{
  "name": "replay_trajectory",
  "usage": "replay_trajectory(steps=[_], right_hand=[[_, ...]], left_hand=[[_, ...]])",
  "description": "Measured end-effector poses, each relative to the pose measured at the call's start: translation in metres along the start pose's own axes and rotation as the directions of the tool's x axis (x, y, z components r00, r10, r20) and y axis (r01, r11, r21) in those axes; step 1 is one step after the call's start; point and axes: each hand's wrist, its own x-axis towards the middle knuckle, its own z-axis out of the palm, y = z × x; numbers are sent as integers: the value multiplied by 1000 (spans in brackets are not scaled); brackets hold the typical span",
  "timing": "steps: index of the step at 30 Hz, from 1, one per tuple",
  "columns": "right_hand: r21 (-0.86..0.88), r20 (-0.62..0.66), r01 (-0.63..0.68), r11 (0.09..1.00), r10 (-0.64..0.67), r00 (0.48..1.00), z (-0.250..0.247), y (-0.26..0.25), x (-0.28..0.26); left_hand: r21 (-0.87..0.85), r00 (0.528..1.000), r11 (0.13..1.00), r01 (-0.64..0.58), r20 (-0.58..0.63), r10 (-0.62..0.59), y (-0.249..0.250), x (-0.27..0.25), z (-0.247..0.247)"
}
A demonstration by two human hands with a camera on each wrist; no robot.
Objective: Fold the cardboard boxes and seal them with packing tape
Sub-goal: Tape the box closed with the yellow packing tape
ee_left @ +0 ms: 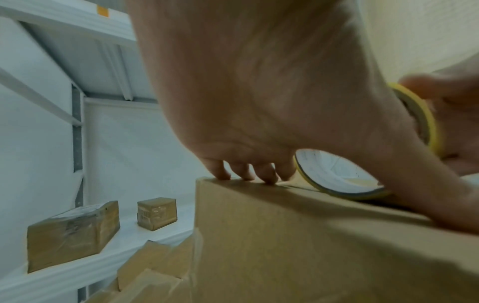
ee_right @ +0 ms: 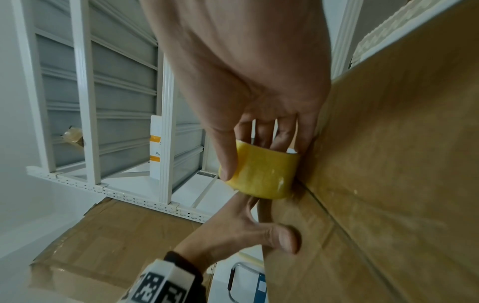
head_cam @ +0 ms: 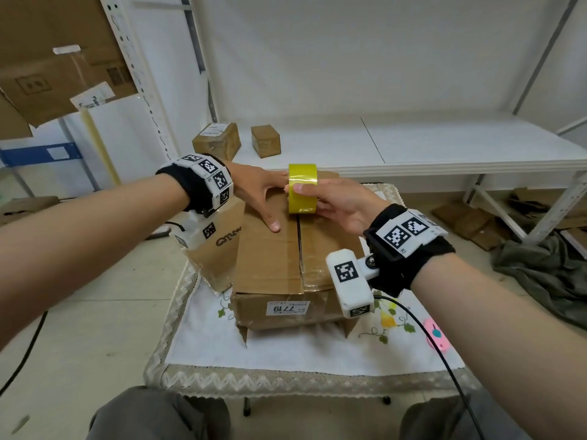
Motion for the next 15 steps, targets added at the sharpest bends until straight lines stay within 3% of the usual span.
replay_trajectory(steps=[6,15], right_hand=[[2,-144,29,1000,-28,989,8,0,0],[21,-98,-47,999,49,994,13,-3,-13]], left_hand=[[13,999,1000,27,-22,-26,3,6,3],[74,999,997,23,-30,-21,3,9,3]])
